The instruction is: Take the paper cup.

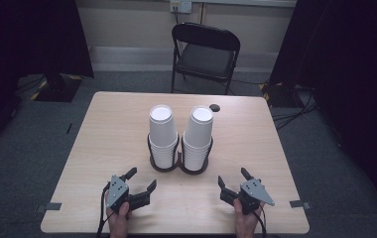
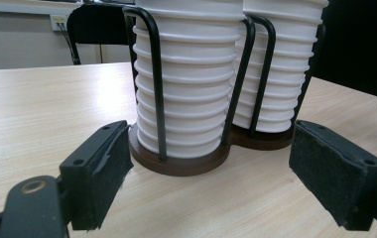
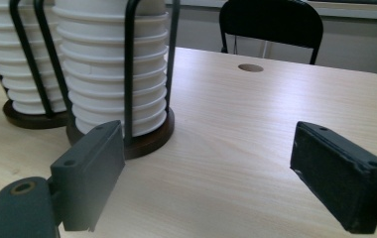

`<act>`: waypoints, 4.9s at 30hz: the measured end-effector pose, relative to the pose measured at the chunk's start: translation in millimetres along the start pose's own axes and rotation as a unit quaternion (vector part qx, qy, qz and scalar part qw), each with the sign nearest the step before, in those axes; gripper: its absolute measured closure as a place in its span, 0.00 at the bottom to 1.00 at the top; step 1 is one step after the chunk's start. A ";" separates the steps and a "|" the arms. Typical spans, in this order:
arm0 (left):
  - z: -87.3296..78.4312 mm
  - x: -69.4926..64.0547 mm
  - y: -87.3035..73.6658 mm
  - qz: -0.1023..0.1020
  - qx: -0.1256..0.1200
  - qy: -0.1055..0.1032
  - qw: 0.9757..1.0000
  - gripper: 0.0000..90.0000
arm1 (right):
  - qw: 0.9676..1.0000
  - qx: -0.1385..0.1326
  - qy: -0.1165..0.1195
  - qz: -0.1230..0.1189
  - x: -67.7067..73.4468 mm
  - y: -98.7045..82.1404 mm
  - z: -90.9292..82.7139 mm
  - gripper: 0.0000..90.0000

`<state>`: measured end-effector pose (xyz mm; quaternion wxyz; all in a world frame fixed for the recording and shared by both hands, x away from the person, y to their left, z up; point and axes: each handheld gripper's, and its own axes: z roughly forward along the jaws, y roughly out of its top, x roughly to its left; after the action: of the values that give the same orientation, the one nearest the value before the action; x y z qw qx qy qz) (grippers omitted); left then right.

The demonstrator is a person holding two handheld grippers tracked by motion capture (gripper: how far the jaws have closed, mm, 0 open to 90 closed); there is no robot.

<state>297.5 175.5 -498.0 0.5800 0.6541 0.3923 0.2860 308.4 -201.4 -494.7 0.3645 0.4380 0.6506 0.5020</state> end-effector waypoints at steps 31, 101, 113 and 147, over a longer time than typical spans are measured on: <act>0.1 -0.7 0.0 0.007 -0.002 -0.005 1.000 0.19 | 0.998 -0.012 0.068 0.011 11.2 31.3 7.0 0.15; 0.0 -1.6 0.0 0.014 -0.002 0.000 1.000 0.19 | 0.985 -0.043 0.165 -0.011 15.7 155.9 59.2 0.14; -0.2 -1.1 -0.2 0.009 -0.004 -0.004 1.000 0.19 | 0.984 -0.026 0.178 -0.005 20.0 161.0 82.3 0.14; -0.1 -1.4 -0.1 0.016 -0.003 -0.005 1.000 0.19 | 0.986 0.035 0.164 -0.011 34.6 142.8 115.5 0.13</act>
<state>296.7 174.3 -498.0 0.5792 0.6603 0.3779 0.2928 431.1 -114.5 -383.7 0.2432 0.3552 0.7233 0.5400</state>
